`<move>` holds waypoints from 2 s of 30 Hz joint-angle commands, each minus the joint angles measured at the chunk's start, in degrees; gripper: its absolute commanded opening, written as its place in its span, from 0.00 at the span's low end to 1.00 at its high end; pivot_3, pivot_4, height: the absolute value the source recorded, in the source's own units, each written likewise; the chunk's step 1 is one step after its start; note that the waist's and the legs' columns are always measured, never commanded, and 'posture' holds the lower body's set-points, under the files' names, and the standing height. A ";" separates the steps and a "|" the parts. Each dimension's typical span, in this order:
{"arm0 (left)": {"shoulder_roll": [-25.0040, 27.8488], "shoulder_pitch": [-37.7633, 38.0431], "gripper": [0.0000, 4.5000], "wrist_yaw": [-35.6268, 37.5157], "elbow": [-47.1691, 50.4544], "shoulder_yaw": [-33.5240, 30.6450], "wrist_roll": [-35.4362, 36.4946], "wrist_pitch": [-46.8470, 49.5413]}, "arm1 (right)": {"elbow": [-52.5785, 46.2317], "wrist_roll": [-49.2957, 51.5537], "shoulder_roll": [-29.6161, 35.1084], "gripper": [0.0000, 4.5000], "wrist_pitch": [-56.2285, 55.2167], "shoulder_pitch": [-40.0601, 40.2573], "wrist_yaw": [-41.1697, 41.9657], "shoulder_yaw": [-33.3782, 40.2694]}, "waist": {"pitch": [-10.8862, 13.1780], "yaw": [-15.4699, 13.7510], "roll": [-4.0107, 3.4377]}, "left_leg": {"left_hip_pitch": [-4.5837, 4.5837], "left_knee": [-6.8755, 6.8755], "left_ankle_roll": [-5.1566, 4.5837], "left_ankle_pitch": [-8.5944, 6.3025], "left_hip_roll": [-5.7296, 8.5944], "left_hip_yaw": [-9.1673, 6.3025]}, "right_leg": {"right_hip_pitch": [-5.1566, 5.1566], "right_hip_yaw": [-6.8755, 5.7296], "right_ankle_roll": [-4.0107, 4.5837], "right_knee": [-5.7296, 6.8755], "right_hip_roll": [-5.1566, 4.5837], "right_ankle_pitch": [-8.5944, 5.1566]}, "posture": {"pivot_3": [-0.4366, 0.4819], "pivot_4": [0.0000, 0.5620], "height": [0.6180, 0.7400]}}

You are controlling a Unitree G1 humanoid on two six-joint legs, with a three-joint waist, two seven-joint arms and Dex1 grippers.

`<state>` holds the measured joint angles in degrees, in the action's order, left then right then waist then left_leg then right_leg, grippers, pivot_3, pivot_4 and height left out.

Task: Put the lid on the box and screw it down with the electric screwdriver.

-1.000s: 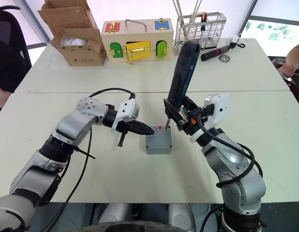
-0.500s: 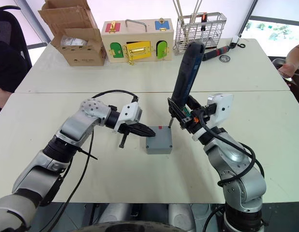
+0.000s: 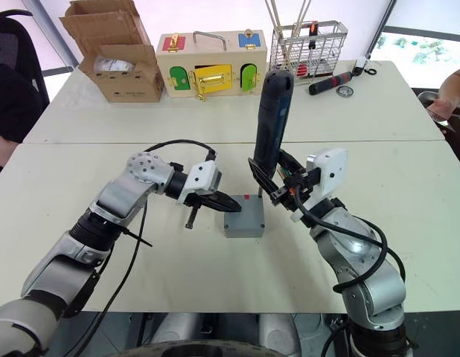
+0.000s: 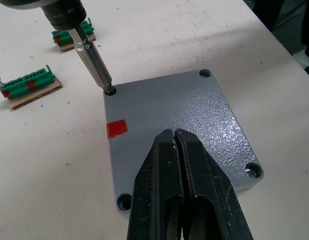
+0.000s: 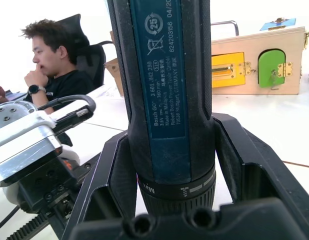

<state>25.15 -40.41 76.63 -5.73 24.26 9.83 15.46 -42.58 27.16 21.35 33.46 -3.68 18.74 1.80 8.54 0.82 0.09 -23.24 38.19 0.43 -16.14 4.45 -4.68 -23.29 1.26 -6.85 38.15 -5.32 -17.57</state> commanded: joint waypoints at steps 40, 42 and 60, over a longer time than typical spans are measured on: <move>0.08 1.80 0.00 -0.24 -0.27 4.31 -5.00 -2.49 | 5.27 -1.22 4.85 0.42 6.00 6.56 1.96 -6.88 | -1.60 -0.24 0.84 | 1.04 -0.22 -0.55 -0.34 -0.18 -0.23 | 1.22 0.01 0.02 -0.46 0.20 -0.03 | 0.48 0.27 1.00; 0.06 1.79 0.00 -0.40 -0.36 4.39 -5.04 -2.43 | 5.73 -1.71 4.71 0.42 5.58 7.19 2.08 -7.26 | -1.60 -0.26 0.83 | 1.33 -0.29 -0.63 -0.39 -0.20 -0.29 | 1.61 -0.01 0.03 -0.74 0.23 -0.04 | 0.48 0.27 1.00; -0.01 1.99 0.00 -1.20 -0.68 4.57 -5.74 -2.82 | 10.07 -6.11 3.07 0.42 4.83 7.78 0.77 -7.84 | -2.33 -0.37 1.01 | 2.18 -0.98 -0.67 -0.43 -0.23 -0.30 | 2.20 0.03 0.03 -1.49 0.06 -0.06 | 0.48 0.27 1.00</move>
<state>24.65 -39.03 75.43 -5.87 28.00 5.59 12.07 -41.49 22.75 23.62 33.17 0.04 19.44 -2.07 6.21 0.45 1.11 -21.06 37.19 -0.23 -16.57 4.22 -4.98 -21.07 1.28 -6.82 36.64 -5.26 -17.63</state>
